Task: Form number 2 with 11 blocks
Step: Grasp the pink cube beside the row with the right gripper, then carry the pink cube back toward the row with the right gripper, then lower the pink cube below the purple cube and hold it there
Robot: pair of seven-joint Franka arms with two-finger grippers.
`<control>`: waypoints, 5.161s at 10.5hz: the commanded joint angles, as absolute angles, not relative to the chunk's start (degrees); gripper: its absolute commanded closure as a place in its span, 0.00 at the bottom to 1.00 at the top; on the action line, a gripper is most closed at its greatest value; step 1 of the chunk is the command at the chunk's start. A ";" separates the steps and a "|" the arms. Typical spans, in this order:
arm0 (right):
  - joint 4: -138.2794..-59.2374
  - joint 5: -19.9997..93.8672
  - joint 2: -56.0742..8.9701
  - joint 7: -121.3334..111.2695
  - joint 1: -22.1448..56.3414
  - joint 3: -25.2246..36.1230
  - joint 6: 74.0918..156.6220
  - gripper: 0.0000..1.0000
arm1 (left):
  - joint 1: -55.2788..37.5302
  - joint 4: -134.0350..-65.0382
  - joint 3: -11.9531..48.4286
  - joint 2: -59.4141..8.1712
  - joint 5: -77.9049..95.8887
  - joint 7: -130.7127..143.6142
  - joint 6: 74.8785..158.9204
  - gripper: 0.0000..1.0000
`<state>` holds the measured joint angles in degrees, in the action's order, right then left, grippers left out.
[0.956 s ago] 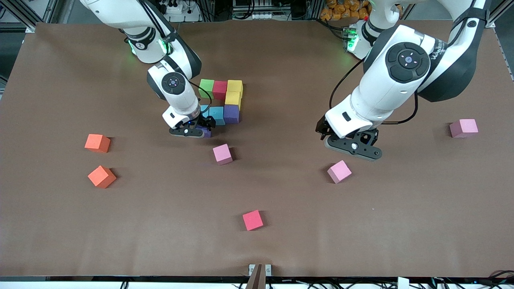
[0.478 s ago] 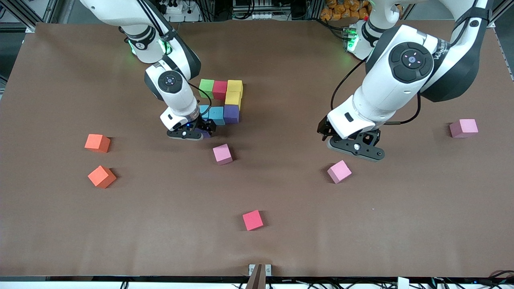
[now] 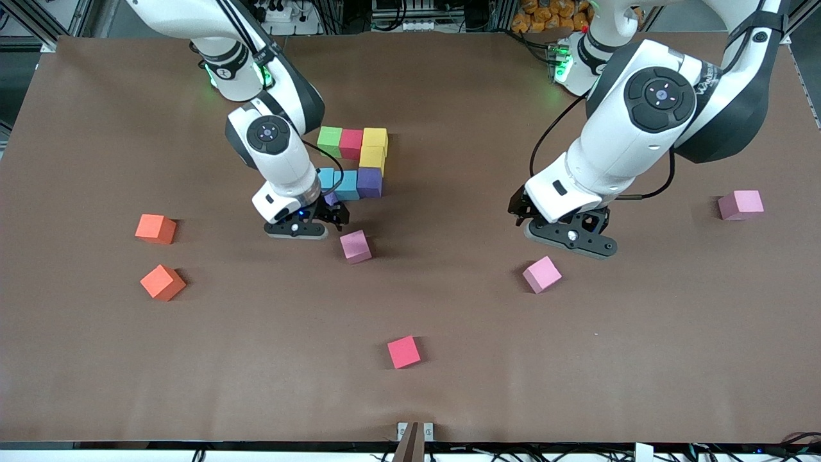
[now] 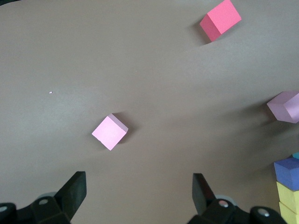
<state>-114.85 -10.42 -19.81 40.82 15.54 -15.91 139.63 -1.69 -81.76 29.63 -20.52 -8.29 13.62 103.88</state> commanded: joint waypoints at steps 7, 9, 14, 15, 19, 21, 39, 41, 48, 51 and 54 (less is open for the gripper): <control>-97.65 -20.02 -36.91 37.97 21.36 -15.47 134.03 0.00 | -1.67 -81.56 29.97 -19.77 -10.99 11.07 102.92 0.00; -97.82 -21.53 -37.00 37.97 21.27 -15.47 134.03 0.00 | -1.58 -81.56 29.97 -19.69 -10.90 11.07 102.92 0.00; -98.70 -21.53 -37.09 38.23 21.27 -15.47 134.56 0.00 | -1.49 -81.56 29.97 -19.69 -10.81 11.07 102.83 0.00; -98.70 -21.53 -37.18 38.23 21.27 -15.47 134.56 0.00 | -1.49 -81.56 29.97 -19.69 -10.81 11.07 102.83 0.00; -100.80 -21.53 -37.35 38.67 21.27 -15.47 137.97 0.31 | -1.49 -81.56 29.97 -19.69 -10.72 11.07 102.83 0.00; -101.78 -21.53 -37.27 38.85 21.18 -15.47 139.92 1.00 | -1.49 -81.56 29.97 -19.69 -10.72 11.16 102.83 0.00; -124.28 -20.39 -23.38 56.25 14.41 -14.85 147.30 1.00 | -1.49 -81.56 29.97 -19.69 -10.63 11.07 102.83 0.00; -124.36 -20.39 -23.47 56.34 14.50 -14.94 147.22 1.00 | -1.49 -81.56 29.88 -19.69 -10.63 11.07 102.83 0.00; -124.28 -21.44 -23.91 54.06 16.17 -14.94 147.39 1.00 | -1.23 -81.56 29.62 -19.60 -10.55 10.37 102.83 0.00; -124.37 -22.32 -23.82 52.66 16.35 -14.94 147.31 1.00 | -1.32 -81.56 29.62 -19.60 -10.63 10.11 102.83 0.00; -124.28 -22.32 -23.56 50.89 15.82 -14.94 147.30 1.00 | -1.32 -81.56 29.62 -19.60 -10.63 10.19 102.83 0.00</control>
